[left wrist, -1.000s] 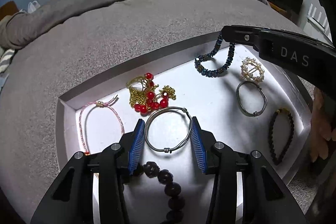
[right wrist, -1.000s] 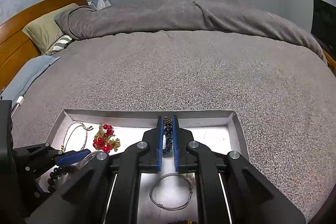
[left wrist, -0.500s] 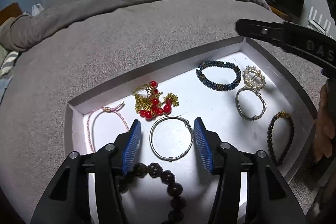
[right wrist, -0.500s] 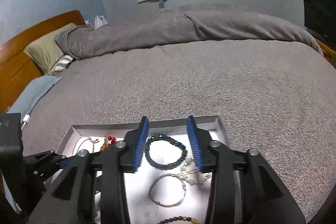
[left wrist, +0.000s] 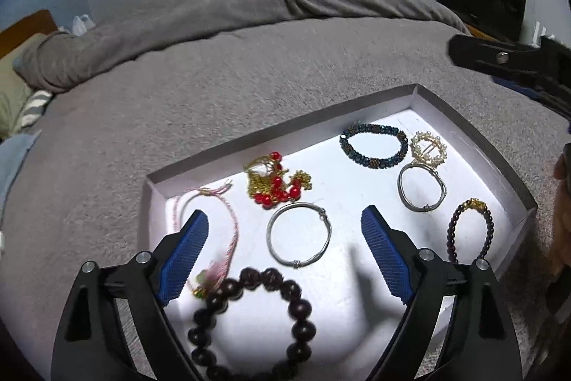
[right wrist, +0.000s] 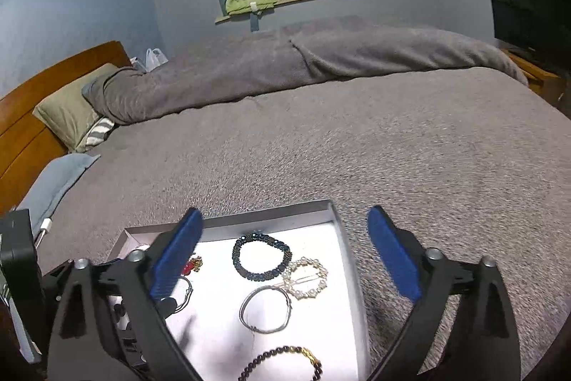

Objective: Organize jewelry
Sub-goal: 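Withdraw both open tools from the tray to the remaining items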

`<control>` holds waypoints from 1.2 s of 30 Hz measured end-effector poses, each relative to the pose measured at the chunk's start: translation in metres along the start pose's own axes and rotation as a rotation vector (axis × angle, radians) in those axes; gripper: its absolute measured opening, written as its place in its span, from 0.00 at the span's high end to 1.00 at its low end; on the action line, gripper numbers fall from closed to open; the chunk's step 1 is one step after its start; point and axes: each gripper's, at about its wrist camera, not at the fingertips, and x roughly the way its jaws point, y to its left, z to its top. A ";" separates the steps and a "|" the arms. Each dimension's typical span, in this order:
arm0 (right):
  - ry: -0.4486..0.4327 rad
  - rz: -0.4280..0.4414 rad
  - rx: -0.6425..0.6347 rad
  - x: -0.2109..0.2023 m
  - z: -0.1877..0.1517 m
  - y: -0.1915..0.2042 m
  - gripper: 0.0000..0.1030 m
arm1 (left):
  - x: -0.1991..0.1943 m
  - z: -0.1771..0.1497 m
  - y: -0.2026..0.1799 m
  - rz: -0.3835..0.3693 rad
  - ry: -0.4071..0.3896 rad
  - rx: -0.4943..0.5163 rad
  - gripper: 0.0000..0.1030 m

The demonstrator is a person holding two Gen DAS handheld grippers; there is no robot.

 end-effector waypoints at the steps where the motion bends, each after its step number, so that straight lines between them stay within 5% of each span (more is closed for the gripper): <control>1: -0.004 -0.010 0.002 -0.005 -0.001 0.000 0.05 | -0.002 0.001 0.002 0.012 -0.008 0.000 0.14; 21: -0.086 -0.047 -0.033 -0.100 -0.075 0.008 0.05 | -0.076 -0.053 0.010 0.078 -0.083 -0.111 0.09; 36: -0.002 -0.042 -0.109 -0.121 -0.129 0.011 0.05 | -0.113 -0.117 0.025 0.051 -0.074 -0.112 0.08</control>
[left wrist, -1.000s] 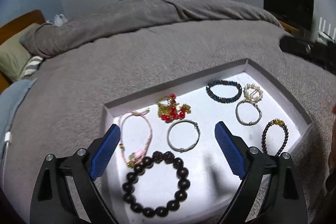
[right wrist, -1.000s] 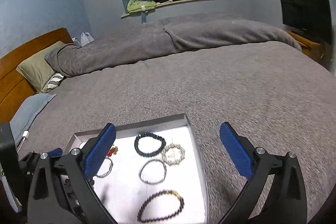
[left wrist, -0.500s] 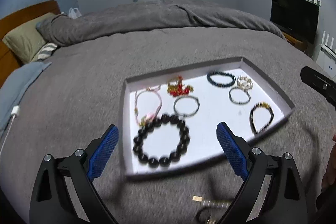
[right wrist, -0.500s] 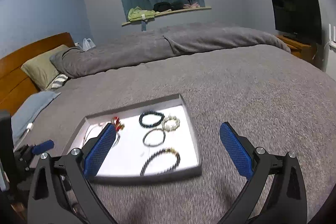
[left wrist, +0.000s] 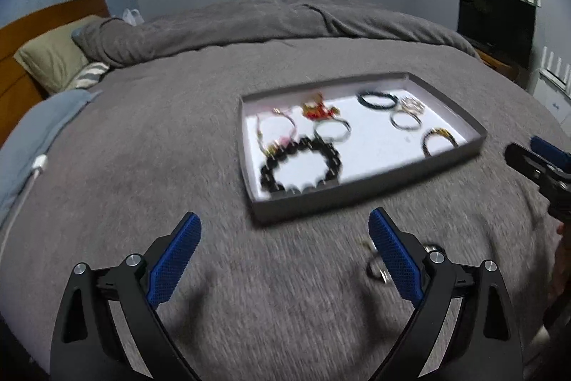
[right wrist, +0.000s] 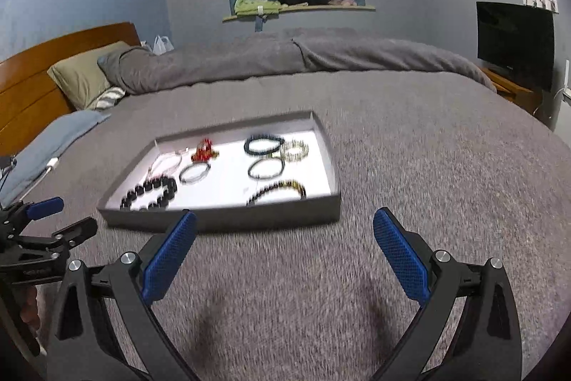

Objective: Organize jewelry
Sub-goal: 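Withdraw both open tools from the tray to the remaining items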

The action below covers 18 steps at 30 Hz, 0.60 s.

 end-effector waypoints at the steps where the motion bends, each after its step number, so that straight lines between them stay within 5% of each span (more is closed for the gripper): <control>1: 0.010 0.007 0.007 0.000 -0.003 -0.002 0.05 | -0.001 -0.006 -0.002 -0.025 0.011 0.000 0.08; 8: 0.029 0.019 0.014 -0.003 -0.008 -0.011 0.05 | 0.000 -0.030 -0.032 -0.106 0.040 0.092 0.08; 13: 0.043 0.035 0.010 -0.001 -0.008 -0.013 0.05 | 0.005 -0.025 -0.029 -0.147 0.043 0.052 0.08; 18: 0.119 0.152 -0.062 0.006 -0.015 0.005 0.05 | 0.000 -0.018 -0.011 -0.089 0.004 0.017 0.08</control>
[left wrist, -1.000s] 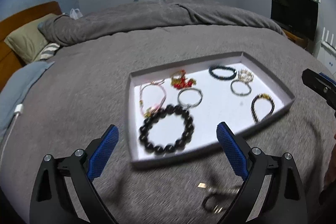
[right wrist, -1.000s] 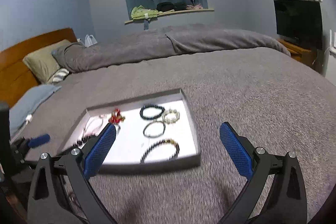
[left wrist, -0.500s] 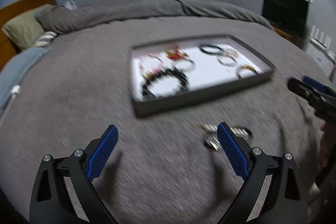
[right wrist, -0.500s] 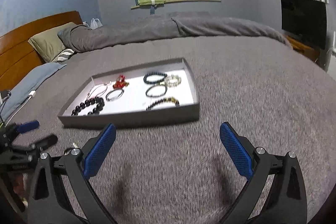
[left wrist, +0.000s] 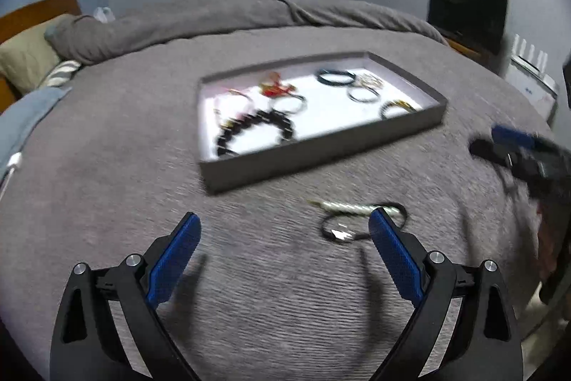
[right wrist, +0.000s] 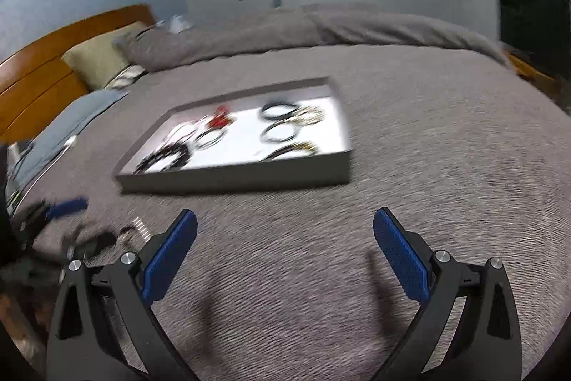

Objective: Organize jewelry
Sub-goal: 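Withdraw both open tools from the tray to the remaining items, then grasp the black hair tie with the right tool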

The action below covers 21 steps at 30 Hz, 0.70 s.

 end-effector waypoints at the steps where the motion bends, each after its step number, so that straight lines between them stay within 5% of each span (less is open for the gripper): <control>1: 0.014 0.019 -0.020 0.003 -0.002 0.005 0.05 | -0.001 0.002 0.006 -0.004 -0.002 -0.020 0.08; 7: 0.089 0.146 -0.156 0.017 -0.013 0.049 0.10 | 0.001 0.007 0.013 -0.037 -0.005 -0.033 0.15; 10: 0.118 0.175 -0.202 0.021 -0.018 0.064 0.13 | 0.008 0.009 0.003 -0.074 0.019 0.011 0.40; 21: 0.165 0.191 -0.272 0.026 -0.031 0.079 0.15 | 0.038 0.014 -0.020 -0.173 0.106 0.067 0.46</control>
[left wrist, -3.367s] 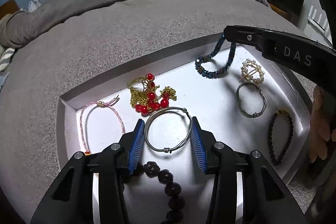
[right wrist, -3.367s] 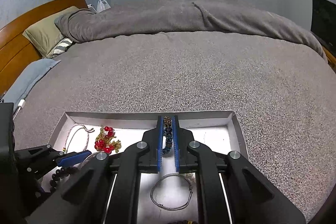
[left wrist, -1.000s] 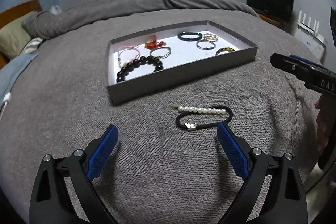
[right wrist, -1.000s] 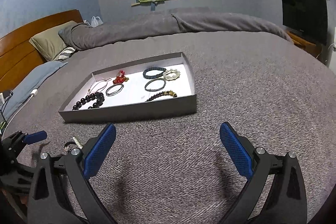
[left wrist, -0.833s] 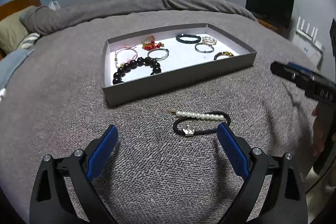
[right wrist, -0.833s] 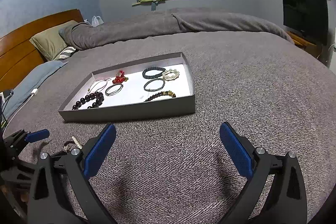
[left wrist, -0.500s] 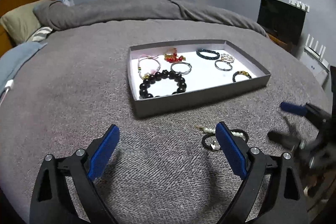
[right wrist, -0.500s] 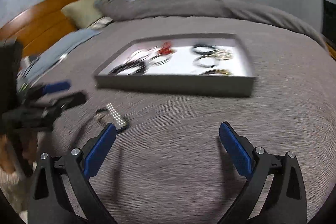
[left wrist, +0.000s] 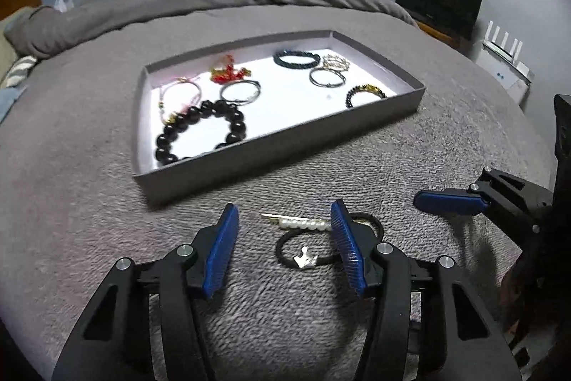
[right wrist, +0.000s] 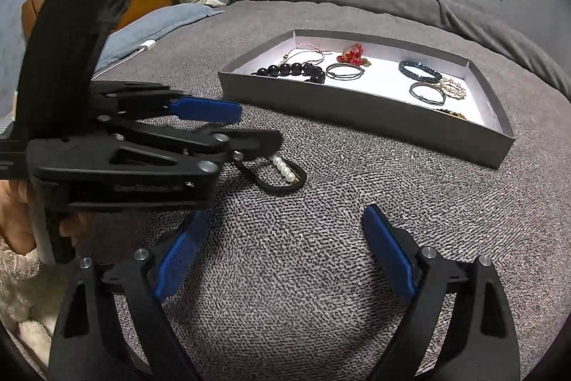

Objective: Organize jewelry
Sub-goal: 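Grasp the black hair tie with the right tool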

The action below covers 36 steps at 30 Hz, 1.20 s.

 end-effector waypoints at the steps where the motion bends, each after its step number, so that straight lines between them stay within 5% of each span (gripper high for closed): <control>1: 0.001 0.002 0.000 0.000 0.000 0.000 0.15 | 0.001 0.000 -0.001 0.003 0.003 0.003 0.48; 13: -0.010 0.009 0.026 0.003 0.003 -0.003 0.15 | 0.007 0.002 0.004 0.013 0.023 -0.013 0.87; 15: -0.015 0.002 0.020 0.004 0.005 -0.001 0.22 | 0.008 0.002 0.007 0.036 0.026 -0.011 0.92; 17: -0.017 -0.006 0.009 0.005 0.005 -0.001 0.24 | 0.008 0.003 0.010 0.034 0.028 -0.022 0.92; 21: -0.029 0.007 0.047 0.002 0.007 -0.008 0.47 | 0.007 0.003 0.016 0.053 0.025 -0.028 0.93; 31: -0.015 0.065 0.124 0.015 0.013 -0.009 0.57 | -0.001 0.004 0.024 0.039 0.007 -0.060 0.93; 36: -0.008 0.069 0.124 0.015 0.012 -0.009 0.85 | -0.003 0.003 0.023 0.040 0.006 -0.054 0.93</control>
